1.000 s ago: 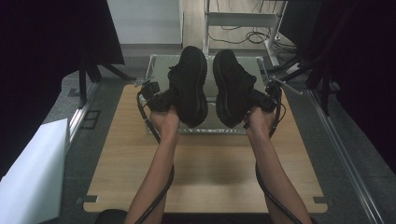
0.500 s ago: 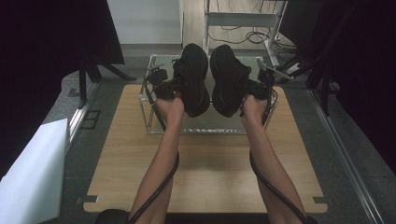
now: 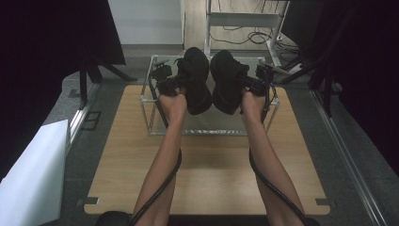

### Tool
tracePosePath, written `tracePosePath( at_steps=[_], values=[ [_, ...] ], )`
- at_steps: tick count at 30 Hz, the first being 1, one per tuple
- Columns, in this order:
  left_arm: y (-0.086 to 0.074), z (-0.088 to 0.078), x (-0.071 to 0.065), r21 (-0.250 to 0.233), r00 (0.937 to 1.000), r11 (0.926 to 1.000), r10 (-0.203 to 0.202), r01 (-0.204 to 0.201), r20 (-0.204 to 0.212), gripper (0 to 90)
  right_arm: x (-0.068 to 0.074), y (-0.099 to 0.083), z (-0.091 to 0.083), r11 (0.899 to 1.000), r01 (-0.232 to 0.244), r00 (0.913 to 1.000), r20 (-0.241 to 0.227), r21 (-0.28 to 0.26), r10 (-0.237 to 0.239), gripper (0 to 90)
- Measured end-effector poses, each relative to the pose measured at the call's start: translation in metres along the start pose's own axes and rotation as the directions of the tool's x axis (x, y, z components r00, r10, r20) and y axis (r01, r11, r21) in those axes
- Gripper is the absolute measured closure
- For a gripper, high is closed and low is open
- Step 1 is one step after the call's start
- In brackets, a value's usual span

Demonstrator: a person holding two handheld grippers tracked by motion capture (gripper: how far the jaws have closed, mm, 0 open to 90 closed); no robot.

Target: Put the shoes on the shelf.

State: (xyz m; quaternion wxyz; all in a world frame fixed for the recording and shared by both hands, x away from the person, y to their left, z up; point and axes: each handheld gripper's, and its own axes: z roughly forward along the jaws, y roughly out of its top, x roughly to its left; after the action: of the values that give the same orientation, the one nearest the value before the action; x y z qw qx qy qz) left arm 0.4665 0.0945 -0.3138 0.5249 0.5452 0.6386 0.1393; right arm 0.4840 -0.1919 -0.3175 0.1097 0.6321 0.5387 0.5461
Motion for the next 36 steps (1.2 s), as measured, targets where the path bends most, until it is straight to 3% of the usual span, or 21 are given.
tracePosePath(
  at_steps=[4,9,10,13,16,19,24,29,31,36],
  values=[
    [0.002,0.001,0.000,0.005,0.9997,0.9999,0.015,-0.015,0.016,57.8,-0.001,0.001,0.002,1.000,-0.010,0.9993,-0.035,-0.001,0.010,55.2],
    [0.000,0.005,-0.004,0.032,0.9979,0.9977,0.058,-0.059,0.030,47.5,0.006,0.000,0.008,0.999,0.027,0.9958,-0.088,0.020,-0.025,40.2],
    [0.000,0.004,-0.003,0.021,0.9978,0.9985,0.049,-0.050,0.045,46.9,0.008,0.000,0.008,0.999,0.044,0.9958,-0.080,0.013,-0.043,40.3],
    [-0.001,0.003,0.003,0.017,0.9959,0.9993,0.031,-0.032,0.085,44.6,0.010,0.001,0.008,0.997,0.071,0.9903,-0.120,0.015,-0.069,35.1],
    [0.001,-0.003,0.005,0.008,0.9915,0.9996,0.025,-0.026,0.128,45.4,0.011,0.003,0.002,0.998,0.066,0.9828,-0.171,-0.025,-0.069,38.4],
    [0.004,-0.014,0.004,0.000,0.9854,0.9988,0.049,-0.050,0.163,46.6,0.013,0.008,-0.007,0.996,0.090,0.9747,-0.203,-0.030,-0.094,40.1],
    [0.004,-0.028,0.004,-0.008,0.9783,0.9959,0.090,-0.090,0.187,50.0,0.009,0.010,-0.025,0.994,0.109,0.9646,-0.241,-0.011,-0.108,46.3],
    [-0.008,-0.051,0.011,-0.010,0.9652,0.9898,0.141,-0.142,0.220,55.4,-0.004,0.002,-0.045,0.991,0.131,0.9596,-0.251,-0.003,-0.127,54.4],
    [-0.016,-0.058,0.014,-0.009,0.9609,0.9895,0.142,-0.144,0.238,58.3,-0.011,-0.005,-0.052,0.991,0.134,0.9540,-0.271,0.005,-0.127,57.7],
    [-0.036,-0.071,0.023,0.001,0.9435,0.9873,0.151,-0.159,0.295,68.5,-0.024,-0.025,-0.068,0.990,0.140,0.9392,-0.320,0.028,-0.124,69.7]
  ],
)
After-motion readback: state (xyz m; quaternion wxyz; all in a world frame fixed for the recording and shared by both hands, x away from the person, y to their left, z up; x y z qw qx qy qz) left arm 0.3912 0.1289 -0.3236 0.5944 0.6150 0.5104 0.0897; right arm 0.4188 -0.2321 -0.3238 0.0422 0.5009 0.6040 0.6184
